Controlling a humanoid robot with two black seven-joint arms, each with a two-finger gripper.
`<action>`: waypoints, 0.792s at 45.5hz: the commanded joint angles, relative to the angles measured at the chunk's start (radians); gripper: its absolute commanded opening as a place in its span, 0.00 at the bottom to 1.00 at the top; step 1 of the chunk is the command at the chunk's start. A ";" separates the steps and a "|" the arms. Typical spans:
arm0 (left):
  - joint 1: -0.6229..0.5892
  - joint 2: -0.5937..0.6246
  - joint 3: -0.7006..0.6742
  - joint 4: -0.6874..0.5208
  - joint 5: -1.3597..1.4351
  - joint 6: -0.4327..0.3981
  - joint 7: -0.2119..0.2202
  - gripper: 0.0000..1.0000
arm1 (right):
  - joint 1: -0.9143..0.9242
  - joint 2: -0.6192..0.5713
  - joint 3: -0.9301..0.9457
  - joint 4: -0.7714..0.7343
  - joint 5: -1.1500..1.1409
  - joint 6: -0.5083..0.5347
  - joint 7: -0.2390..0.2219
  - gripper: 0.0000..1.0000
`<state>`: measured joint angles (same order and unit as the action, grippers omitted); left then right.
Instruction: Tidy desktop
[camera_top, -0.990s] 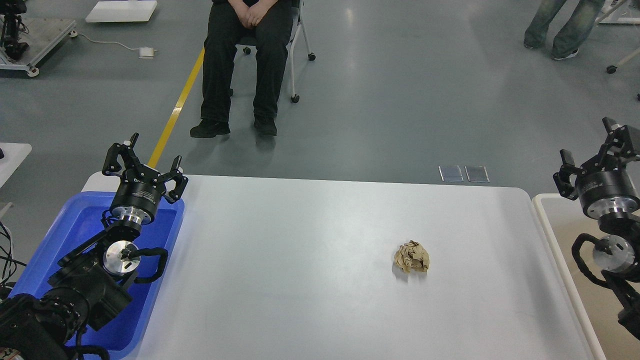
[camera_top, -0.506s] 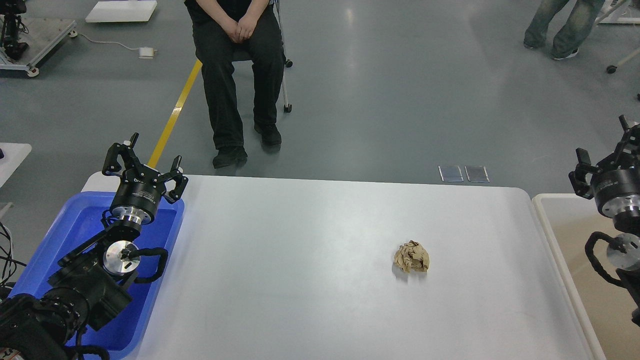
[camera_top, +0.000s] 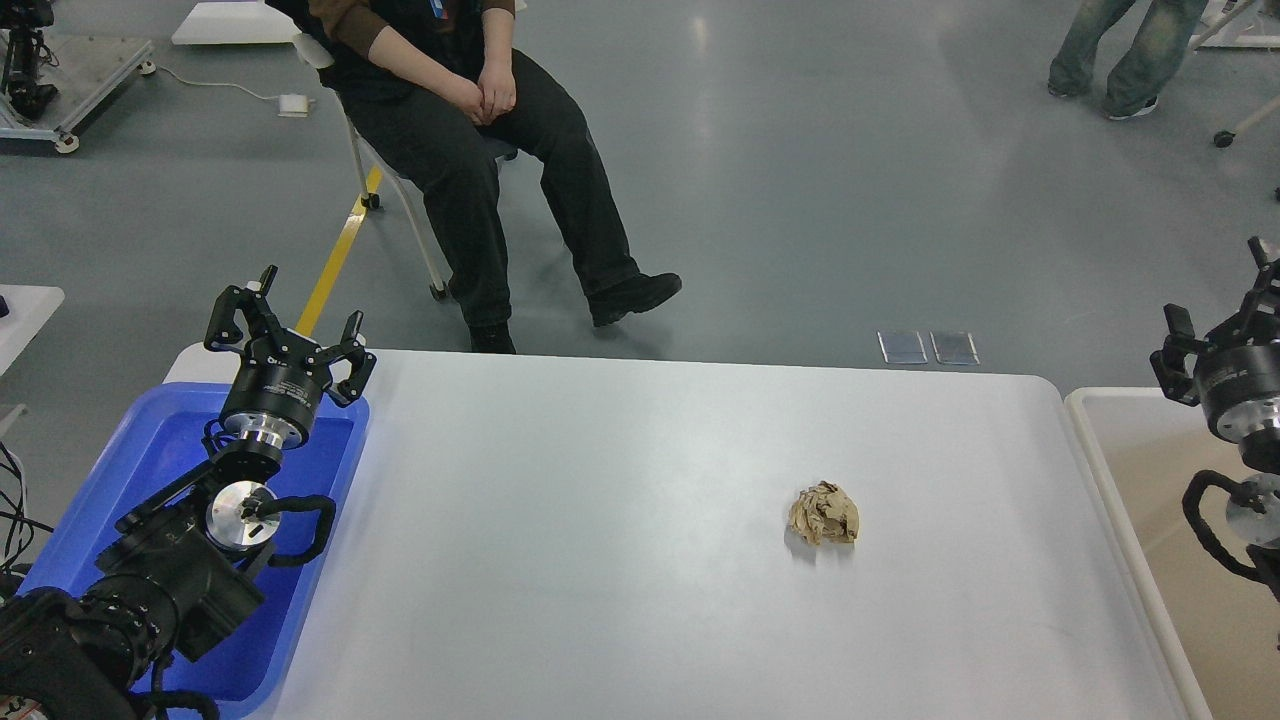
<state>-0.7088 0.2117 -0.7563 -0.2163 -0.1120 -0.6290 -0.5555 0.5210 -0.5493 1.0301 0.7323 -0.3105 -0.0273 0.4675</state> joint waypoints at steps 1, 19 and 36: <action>0.000 0.000 0.000 0.000 0.000 0.000 0.000 1.00 | -0.009 -0.020 0.005 0.001 0.001 -0.002 0.000 1.00; 0.000 0.000 0.000 0.000 0.000 0.000 0.000 1.00 | 0.167 -0.060 -0.350 -0.001 -0.145 -0.012 -0.003 1.00; 0.000 0.000 0.000 0.000 0.000 0.000 0.000 1.00 | 0.763 0.017 -1.576 0.006 -0.311 -0.160 -0.104 1.00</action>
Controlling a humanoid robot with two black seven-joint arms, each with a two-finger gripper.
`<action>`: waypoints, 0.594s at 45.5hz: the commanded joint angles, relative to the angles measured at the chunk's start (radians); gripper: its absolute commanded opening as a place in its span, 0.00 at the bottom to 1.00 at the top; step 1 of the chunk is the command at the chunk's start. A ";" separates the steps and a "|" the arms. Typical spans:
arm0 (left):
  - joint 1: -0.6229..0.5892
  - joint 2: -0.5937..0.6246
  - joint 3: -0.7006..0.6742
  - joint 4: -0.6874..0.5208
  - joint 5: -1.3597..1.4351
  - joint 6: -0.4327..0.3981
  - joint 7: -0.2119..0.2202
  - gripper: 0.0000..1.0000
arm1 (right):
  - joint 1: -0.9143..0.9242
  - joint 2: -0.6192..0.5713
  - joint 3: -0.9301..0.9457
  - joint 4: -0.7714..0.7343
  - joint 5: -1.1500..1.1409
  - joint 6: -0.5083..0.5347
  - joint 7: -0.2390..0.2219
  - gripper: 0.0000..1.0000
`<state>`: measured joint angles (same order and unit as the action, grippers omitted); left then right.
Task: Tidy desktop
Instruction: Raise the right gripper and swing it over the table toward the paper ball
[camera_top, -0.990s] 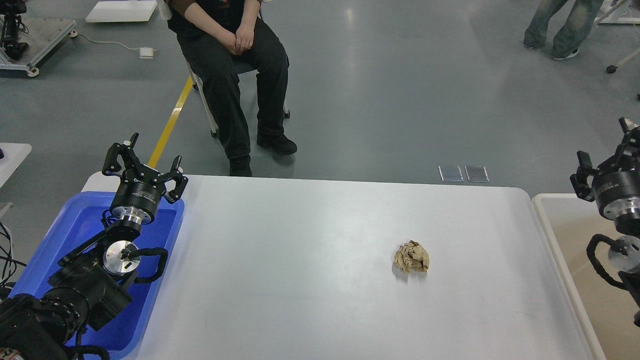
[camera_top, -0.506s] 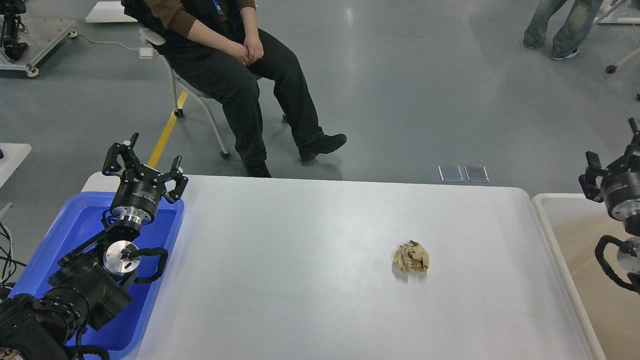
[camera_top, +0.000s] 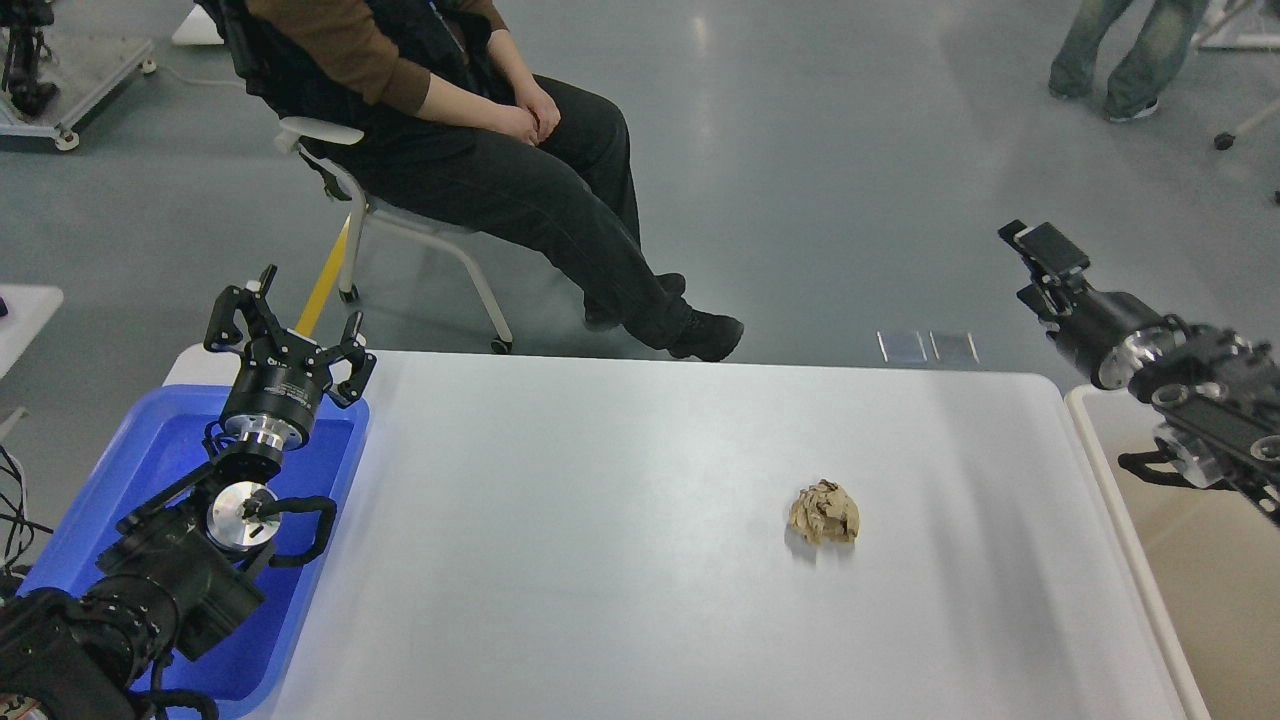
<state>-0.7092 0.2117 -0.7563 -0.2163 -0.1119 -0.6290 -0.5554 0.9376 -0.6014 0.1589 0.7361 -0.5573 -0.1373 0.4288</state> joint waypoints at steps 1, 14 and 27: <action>0.000 0.000 0.000 0.000 0.000 0.000 0.000 1.00 | 0.375 0.089 -0.761 0.000 -0.062 -0.048 -0.070 1.00; 0.000 0.000 0.000 0.000 0.000 0.000 0.000 1.00 | 0.541 0.319 -1.137 0.005 -0.076 0.025 -0.090 1.00; 0.000 0.000 0.000 0.000 0.000 0.000 0.000 1.00 | 0.537 0.601 -1.503 0.008 -0.079 0.030 -0.088 1.00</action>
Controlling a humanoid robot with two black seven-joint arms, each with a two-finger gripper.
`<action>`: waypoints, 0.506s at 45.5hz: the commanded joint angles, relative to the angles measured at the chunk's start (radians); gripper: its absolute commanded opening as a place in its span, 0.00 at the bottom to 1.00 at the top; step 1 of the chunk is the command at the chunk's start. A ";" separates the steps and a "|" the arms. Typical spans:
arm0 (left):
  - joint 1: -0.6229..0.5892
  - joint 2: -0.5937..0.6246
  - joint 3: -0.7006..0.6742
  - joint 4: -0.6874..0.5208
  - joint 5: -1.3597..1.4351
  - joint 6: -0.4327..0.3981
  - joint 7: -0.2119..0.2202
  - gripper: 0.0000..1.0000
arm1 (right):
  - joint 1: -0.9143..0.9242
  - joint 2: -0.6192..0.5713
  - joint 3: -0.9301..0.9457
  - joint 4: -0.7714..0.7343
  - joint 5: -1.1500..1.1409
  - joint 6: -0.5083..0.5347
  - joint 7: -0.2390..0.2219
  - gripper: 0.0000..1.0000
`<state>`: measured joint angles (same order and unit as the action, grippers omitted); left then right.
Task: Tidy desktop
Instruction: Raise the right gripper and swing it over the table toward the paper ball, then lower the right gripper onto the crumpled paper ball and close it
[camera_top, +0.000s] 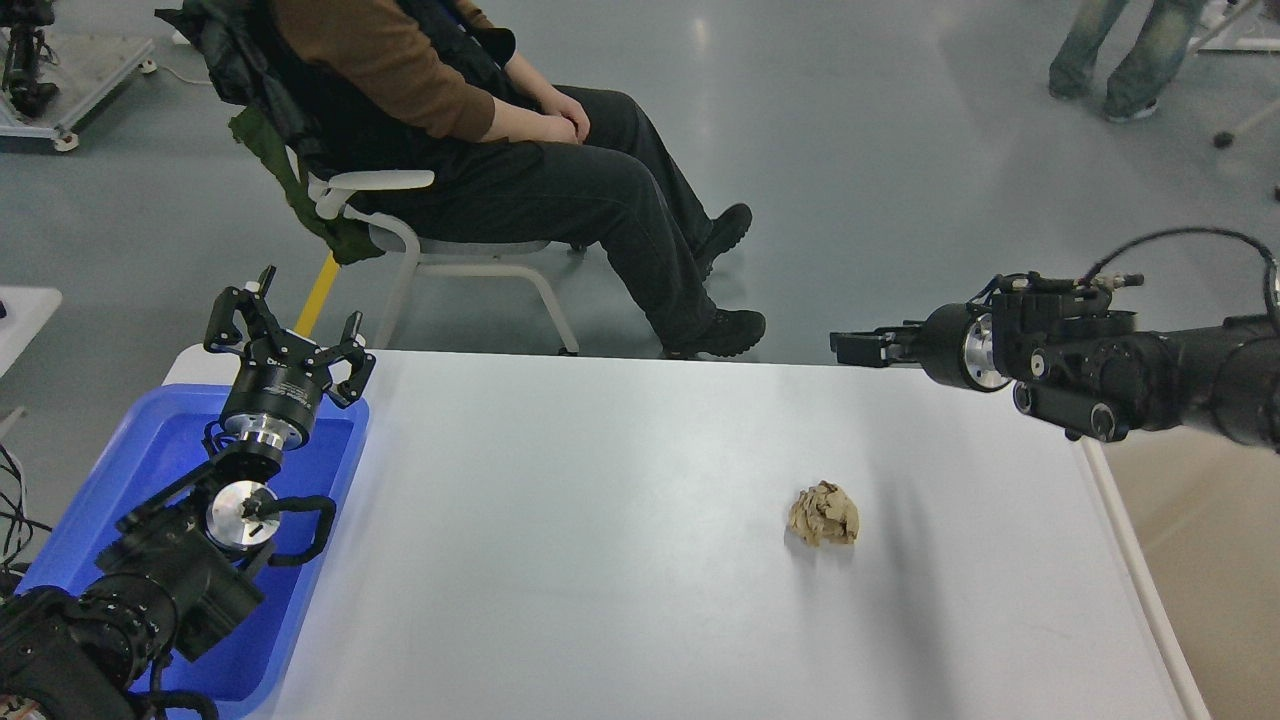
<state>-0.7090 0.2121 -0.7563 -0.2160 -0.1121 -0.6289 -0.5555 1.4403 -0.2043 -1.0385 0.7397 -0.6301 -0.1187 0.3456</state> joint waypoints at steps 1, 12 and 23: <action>0.000 0.000 0.000 0.000 0.000 0.000 0.000 1.00 | 0.031 0.204 -0.308 0.007 -0.006 0.011 -0.005 1.00; 0.000 0.000 0.000 0.000 0.000 0.000 0.000 1.00 | -0.038 0.204 -0.299 -0.005 0.010 0.004 -0.005 1.00; 0.000 0.000 0.000 0.000 0.000 0.000 0.000 1.00 | -0.147 0.204 -0.295 -0.055 0.018 -0.004 -0.005 1.00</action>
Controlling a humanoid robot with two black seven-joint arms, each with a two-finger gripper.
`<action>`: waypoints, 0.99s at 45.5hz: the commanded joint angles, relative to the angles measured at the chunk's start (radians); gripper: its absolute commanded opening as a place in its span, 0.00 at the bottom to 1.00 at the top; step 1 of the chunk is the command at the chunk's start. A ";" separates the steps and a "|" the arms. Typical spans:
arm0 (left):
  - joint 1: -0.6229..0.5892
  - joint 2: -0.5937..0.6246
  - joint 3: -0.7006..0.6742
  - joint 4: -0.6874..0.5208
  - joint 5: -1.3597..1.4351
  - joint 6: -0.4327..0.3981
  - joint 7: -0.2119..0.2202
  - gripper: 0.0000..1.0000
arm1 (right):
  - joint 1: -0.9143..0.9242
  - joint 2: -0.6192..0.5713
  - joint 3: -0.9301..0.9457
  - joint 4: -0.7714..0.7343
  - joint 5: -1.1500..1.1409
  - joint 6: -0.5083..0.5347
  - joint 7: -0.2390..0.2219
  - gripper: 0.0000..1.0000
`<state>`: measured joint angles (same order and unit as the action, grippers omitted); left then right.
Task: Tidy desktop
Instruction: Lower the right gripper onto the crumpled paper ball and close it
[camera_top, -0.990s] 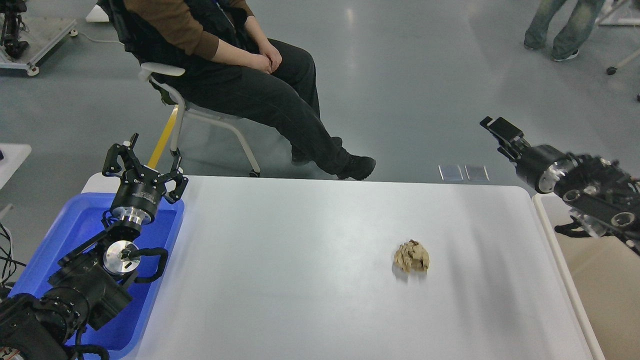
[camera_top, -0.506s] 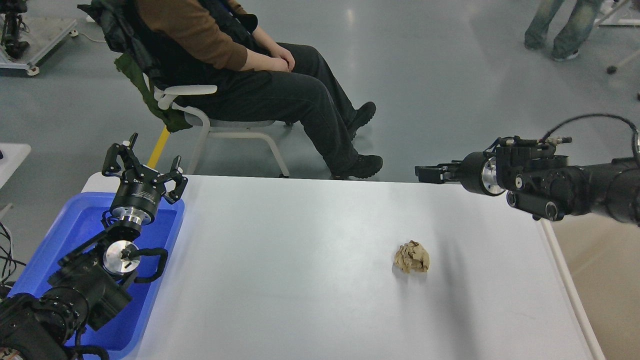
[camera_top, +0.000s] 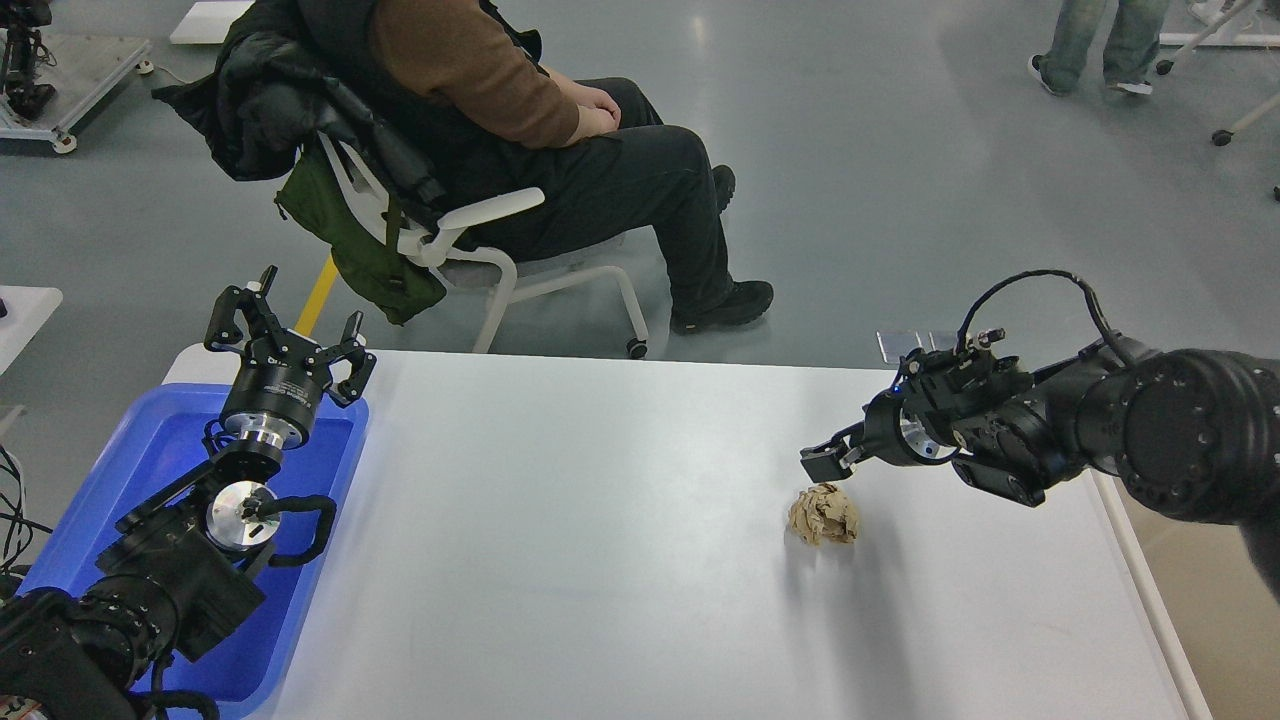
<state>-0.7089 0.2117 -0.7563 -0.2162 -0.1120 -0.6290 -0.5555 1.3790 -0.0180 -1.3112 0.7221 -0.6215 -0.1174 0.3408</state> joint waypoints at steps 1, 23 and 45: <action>0.000 0.000 0.000 0.000 0.000 -0.001 0.000 1.00 | -0.093 0.018 -0.022 -0.043 0.011 -0.005 0.000 1.00; 0.000 0.000 0.000 0.000 0.000 0.000 -0.001 1.00 | -0.172 0.018 0.033 -0.081 0.013 -0.008 0.000 1.00; 0.000 0.000 0.000 0.000 0.000 0.000 0.000 1.00 | -0.252 0.018 0.017 -0.116 -0.003 -0.148 0.009 0.77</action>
<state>-0.7088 0.2117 -0.7562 -0.2163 -0.1120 -0.6291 -0.5556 1.1564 -0.0001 -1.2840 0.6200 -0.6127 -0.1731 0.3450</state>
